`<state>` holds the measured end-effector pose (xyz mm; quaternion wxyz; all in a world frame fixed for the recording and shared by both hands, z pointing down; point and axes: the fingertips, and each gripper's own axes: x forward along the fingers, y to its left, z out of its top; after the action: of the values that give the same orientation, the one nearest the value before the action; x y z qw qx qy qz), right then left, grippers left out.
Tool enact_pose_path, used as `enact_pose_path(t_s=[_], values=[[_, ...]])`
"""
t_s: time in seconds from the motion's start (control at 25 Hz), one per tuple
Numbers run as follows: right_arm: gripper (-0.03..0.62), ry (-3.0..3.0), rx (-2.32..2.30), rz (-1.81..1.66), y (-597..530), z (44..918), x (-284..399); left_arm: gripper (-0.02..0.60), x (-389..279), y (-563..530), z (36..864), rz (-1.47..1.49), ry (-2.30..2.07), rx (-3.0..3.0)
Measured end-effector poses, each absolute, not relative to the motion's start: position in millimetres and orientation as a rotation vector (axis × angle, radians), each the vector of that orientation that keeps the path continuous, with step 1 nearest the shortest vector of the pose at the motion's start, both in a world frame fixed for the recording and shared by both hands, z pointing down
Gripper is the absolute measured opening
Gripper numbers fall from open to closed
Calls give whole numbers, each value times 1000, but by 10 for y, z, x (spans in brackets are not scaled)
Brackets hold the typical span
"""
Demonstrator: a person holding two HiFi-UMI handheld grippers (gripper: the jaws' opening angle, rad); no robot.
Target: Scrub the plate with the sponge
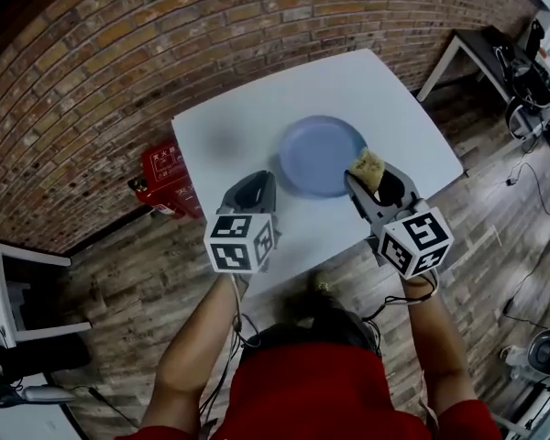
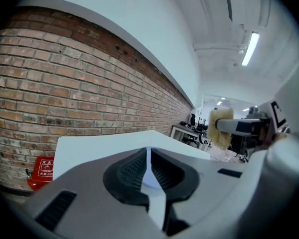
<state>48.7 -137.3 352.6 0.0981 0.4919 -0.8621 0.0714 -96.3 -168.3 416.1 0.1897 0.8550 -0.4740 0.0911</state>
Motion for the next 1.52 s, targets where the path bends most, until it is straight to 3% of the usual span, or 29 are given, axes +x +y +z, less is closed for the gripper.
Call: enact_pose_path(t_s=[0.12, 0.2, 0.56, 1.2, 1.52], values=[[178, -2553, 1413, 207, -1534, 3577, 511, 25, -898, -1796, 4313, 266, -1306, 2341], [178, -2560, 1381, 210, -1646, 3607, 542, 122, -858, -1873, 4435, 265, -1283, 2272], [178, -2572, 1212, 279, -2212, 3904, 697, 192, -654, -2203, 4941, 341, -1237, 2015], [178, -2466, 788, 405, -2806, 4653, 546, 190, -467, -2414, 5660, 494, -1203, 1718], [178, -2325, 687, 451, -2919, 5058, 279, 132, -398, -2452, 5787, 532, -1130, 1711]])
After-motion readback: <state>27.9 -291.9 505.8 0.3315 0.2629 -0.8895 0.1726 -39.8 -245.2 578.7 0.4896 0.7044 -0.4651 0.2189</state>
